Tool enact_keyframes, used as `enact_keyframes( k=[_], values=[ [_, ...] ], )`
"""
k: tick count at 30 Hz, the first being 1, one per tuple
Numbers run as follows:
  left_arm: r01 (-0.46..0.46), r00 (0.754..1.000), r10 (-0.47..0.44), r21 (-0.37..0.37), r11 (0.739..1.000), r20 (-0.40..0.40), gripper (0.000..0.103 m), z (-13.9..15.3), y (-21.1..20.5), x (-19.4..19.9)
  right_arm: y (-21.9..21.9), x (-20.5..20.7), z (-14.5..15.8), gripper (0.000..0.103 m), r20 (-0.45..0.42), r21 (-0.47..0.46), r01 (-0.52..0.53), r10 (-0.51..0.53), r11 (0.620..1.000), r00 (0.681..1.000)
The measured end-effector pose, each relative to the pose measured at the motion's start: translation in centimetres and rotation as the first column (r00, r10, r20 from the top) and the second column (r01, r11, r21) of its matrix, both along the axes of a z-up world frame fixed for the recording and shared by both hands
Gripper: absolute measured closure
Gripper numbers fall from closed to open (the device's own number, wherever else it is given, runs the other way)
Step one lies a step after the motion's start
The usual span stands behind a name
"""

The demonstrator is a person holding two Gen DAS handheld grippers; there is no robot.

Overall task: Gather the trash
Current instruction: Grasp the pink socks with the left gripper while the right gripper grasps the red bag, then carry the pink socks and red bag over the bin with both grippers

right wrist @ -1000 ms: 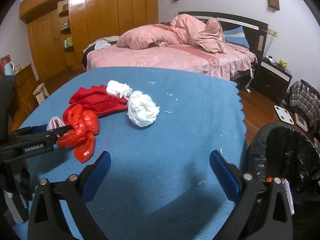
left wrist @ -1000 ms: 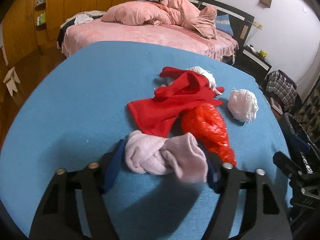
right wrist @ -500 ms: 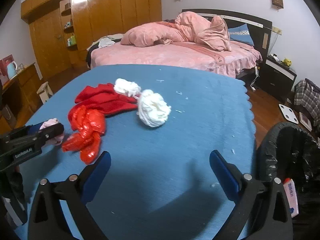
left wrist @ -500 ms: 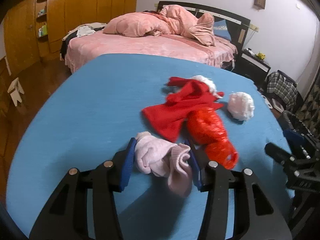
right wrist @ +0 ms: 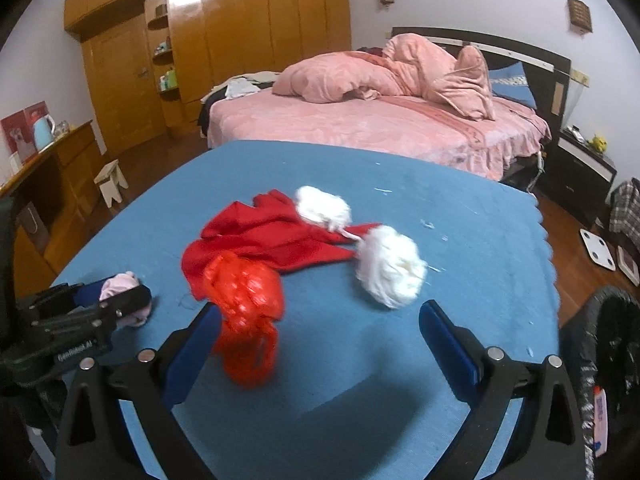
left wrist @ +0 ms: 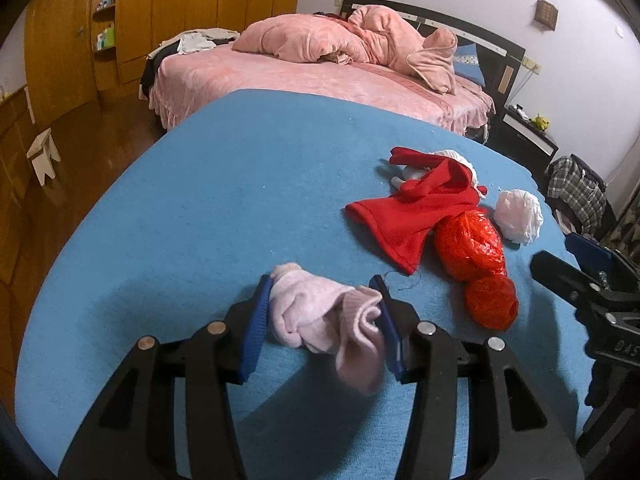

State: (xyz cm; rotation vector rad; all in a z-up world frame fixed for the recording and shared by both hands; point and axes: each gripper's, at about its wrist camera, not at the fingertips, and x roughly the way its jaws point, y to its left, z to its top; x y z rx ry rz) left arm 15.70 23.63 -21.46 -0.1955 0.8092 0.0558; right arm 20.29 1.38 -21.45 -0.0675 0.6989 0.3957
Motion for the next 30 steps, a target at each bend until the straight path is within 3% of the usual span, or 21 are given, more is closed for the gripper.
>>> enact_keyframes(
  k=[8,11,14,18,19,22,30],
  values=[
    [-0.005,1.0,0.005,-0.021,1.0,-0.008,0.055,-0.4,0.4,-0.1,2.4,1.3,-1.5,0.006,-0.044,-0.047,-0.034,0.032,0.998,0.999],
    [-0.006,1.0,0.006,-0.026,1.0,-0.014,0.055,-0.5,0.5,0.0,3.1,1.5,-2.0,0.014,-0.07,-0.054,-0.063,0.059,0.997,0.996],
    [-0.007,1.0,0.006,-0.022,1.0,-0.017,0.055,-0.5,0.3,0.0,3.4,1.4,-2.4,0.028,-0.093,-0.053,-0.096,0.091,0.994,0.992],
    [-0.007,1.0,0.006,-0.018,1.0,-0.023,0.055,-0.6,0.3,0.0,3.7,1.3,-2.9,0.063,-0.134,-0.014,-0.147,0.144,0.989,0.98],
    [-0.007,1.0,0.007,-0.02,1.0,-0.025,0.055,-0.6,0.4,0.0,3.7,1.2,-3.0,0.066,-0.135,-0.007,-0.152,0.15,0.988,0.98],
    [-0.006,0.999,0.005,-0.018,1.0,-0.032,0.055,-0.7,0.4,0.2,3.3,0.8,-2.9,0.071,-0.13,0.011,-0.147,0.147,0.989,0.981],
    [-0.006,0.999,0.006,0.009,1.0,-0.035,0.055,-0.7,0.0,0.2,1.3,-0.4,-2.2,0.071,-0.114,0.026,-0.1,0.103,0.995,0.988]
  ],
)
